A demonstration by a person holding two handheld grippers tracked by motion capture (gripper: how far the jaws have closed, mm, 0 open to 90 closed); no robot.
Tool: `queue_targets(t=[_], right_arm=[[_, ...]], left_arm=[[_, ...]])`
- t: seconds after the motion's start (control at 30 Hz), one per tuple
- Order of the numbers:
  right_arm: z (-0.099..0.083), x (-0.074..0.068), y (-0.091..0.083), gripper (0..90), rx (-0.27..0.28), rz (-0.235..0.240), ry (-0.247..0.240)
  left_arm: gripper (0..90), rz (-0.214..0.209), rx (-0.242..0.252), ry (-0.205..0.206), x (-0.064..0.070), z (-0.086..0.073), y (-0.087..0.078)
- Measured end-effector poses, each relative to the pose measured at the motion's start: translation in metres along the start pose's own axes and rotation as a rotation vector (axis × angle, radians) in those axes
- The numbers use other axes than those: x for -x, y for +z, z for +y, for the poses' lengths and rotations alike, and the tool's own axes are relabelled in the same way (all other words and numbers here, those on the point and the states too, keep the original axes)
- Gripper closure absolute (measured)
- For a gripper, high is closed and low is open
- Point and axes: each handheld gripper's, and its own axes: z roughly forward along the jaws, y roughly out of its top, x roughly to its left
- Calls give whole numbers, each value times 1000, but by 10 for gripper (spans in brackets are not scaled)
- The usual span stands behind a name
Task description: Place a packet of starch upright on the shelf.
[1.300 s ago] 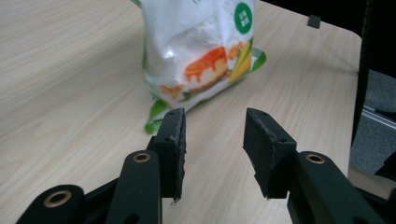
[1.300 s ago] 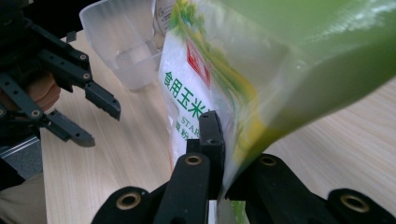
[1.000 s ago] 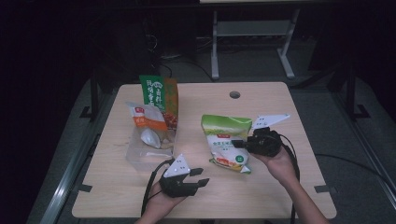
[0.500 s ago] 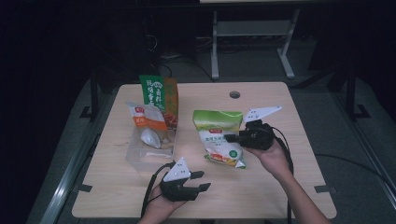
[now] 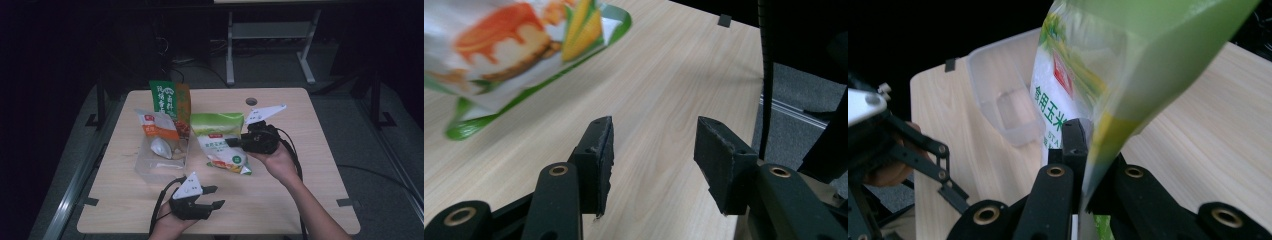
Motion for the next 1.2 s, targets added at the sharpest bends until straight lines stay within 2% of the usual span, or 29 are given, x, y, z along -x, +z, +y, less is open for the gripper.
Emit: queue_targets(t=[0.23, 0.33, 0.5, 0.6, 0.63, 0.73, 0.9, 1.0, 1.07, 1.2], right_arm=[[22, -12, 12, 886, -1, 31, -29], [34, -19, 21, 885, 1, 50, -62], [49, -28, 32, 886, 8, 72, -79], [54, -31, 36, 886, 13, 84, -75], [59, -34, 42, 886, 18, 101, -81], [66, -38, 50, 886, 14, 109, -101], [73, -42, 59, 886, 17, 123, -103], [79, -47, 70, 886, 27, 132, -98], [80, -48, 73, 886, 26, 134, -100], [84, -53, 88, 886, 28, 149, -99]], left_arm=[[486, 3, -1, 0, 2, -5, -7], [486, 8, -3, 12, 2, -8, -9], [481, 3, -4, 23, 5, -11, -8], [479, 0, 14, 19, 5, -11, -9], [479, -2, 10, 13, 5, -11, -9], [478, -4, 17, 15, 5, -12, -9], [468, 3, 5, 35, 6, -12, -8], [463, -6, 6, 50, 8, -12, -6], [462, -7, 7, 49, 9, -12, -6], [456, -21, 16, 35, 9, -14, -3]])
